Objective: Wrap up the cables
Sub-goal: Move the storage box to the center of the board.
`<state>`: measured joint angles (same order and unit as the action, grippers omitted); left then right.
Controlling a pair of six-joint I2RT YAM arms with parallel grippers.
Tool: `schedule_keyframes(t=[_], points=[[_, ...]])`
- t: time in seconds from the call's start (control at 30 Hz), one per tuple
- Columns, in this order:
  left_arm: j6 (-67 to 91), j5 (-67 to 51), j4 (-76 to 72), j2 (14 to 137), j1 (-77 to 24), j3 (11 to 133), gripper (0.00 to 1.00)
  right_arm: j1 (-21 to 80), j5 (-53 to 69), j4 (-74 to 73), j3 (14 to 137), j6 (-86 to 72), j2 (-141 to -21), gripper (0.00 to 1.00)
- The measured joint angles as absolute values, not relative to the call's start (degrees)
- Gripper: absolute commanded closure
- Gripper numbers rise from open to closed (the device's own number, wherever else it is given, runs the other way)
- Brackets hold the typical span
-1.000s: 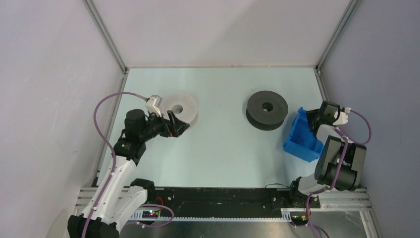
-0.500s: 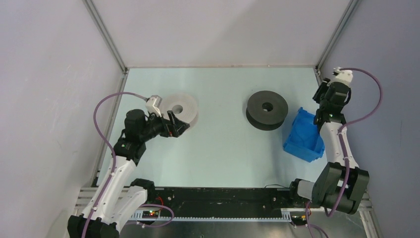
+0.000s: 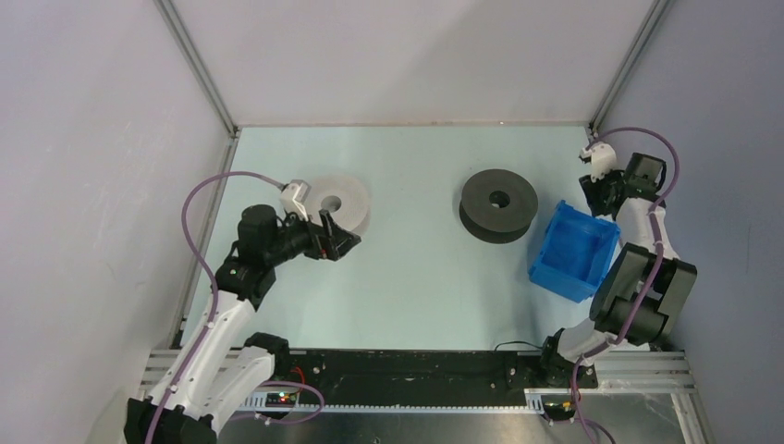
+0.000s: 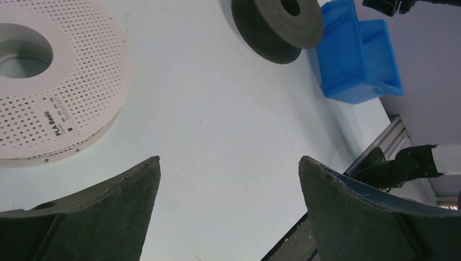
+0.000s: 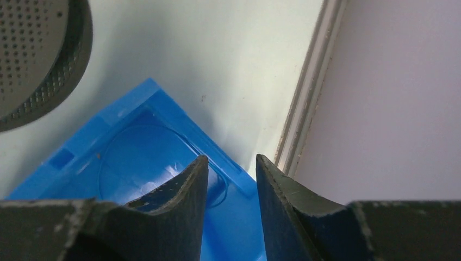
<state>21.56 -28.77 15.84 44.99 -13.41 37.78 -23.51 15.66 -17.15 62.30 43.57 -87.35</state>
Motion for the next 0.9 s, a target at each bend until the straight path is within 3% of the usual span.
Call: schedule_keyframes(t=[0.37, 0.9], points=[[21.52, -28.69, 16.01, 44.4, -17.43, 37.78, 0.0, -24.62, 25.58, -27.33, 65.47, 62.46, -92.82, 0.57], [21.41, -28.4, 16.05, 41.98, -19.62, 37.78, 0.0, -22.28, 17.98, -18.22, 58.89, 71.88, -94.59, 0.54]])
